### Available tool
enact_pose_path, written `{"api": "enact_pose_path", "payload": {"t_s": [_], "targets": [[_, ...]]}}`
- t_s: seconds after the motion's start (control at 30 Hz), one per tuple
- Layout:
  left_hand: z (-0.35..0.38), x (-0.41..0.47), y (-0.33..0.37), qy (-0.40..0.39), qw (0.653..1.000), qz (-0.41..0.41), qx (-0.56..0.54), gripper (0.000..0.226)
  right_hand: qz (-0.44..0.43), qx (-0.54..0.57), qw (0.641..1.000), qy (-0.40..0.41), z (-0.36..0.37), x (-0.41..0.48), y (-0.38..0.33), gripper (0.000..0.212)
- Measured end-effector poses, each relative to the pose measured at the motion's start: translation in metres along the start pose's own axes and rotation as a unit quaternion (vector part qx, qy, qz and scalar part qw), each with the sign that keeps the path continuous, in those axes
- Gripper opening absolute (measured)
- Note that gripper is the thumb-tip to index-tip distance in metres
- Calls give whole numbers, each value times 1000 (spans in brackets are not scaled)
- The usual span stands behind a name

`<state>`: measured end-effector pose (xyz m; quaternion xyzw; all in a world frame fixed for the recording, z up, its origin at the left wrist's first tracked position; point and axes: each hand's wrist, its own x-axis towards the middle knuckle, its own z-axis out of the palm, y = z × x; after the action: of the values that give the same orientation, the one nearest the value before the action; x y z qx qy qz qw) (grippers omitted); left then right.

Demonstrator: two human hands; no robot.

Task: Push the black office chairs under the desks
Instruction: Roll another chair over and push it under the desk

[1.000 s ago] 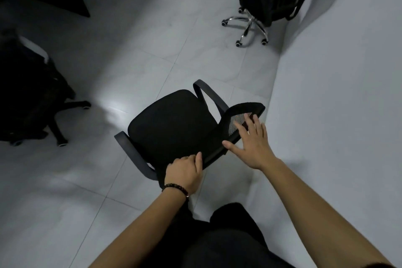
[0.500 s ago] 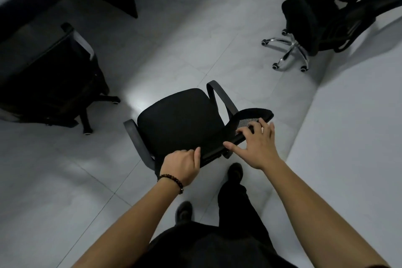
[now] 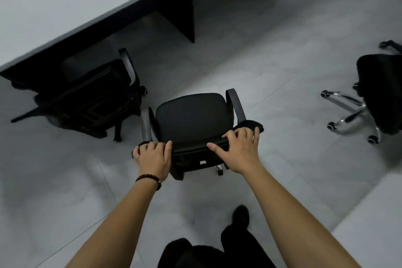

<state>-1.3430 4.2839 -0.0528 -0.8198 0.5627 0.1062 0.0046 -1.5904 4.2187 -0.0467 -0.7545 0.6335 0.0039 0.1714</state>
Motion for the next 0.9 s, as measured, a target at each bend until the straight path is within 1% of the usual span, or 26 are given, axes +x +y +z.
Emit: {"api": "enact_pose_path", "payload": {"t_s": [0.07, 0.17, 0.27, 0.37, 0.53, 0.6, 0.73, 0.83, 0.9], "targets": [[-2, 17, 16, -4, 1000, -9, -27, 62, -23, -9, 1000, -4, -12, 34, 15, 81], [-6, 39, 35, -27, 999, -6, -18, 72, -49, -27, 998, -13, -25, 78, 26, 78], [-18, 79, 43, -56, 998, -13, -22, 82, -56, -32, 998, -16, -34, 120, 24, 78], [-27, 131, 46, -59, 998, -17, -13, 87, -62, -26, 998, -12, -39, 166, 17, 78], [-43, 228, 64, -31, 999, -24, -23, 83, -68, -27, 997, -23, -65, 276, 6, 76], [-52, 267, 75, -44, 998, -32, -26, 80, -68, -37, 996, -38, -79, 322, 4, 74], [-71, 342, 89, -65, 997, -41, -26, 79, -71, -54, 993, -82, -101, 405, -6, 79], [-81, 389, 93, -74, 996, -51, -19, 80, -83, -48, 991, -89, -113, 453, -15, 83], [-87, 418, 97, -69, 996, -56, -14, 80, -87, -43, 991, -87, -121, 483, -19, 79]]}}
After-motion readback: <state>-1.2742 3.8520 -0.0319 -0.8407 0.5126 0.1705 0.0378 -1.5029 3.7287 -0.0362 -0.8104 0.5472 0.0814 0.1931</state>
